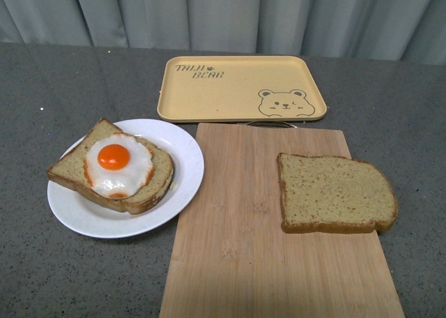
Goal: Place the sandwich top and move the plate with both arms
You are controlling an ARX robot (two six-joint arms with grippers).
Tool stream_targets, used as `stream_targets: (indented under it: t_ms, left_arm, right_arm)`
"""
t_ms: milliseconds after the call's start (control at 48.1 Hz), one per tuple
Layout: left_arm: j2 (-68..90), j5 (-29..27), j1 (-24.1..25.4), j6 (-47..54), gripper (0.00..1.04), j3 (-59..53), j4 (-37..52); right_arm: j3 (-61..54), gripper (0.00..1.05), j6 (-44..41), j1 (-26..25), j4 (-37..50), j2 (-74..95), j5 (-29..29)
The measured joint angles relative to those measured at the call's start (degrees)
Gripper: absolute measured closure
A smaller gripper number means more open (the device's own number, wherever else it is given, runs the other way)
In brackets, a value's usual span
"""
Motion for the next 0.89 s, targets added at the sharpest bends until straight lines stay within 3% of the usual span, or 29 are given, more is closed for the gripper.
stream_targets:
  t_ms: [895]
  left_arm:
    - [0.0,0.0,0.0,0.0,0.07,0.0,0.0]
  right_arm:
    - [0.0,0.09,0.0,0.0,0.0,0.0,0.0]
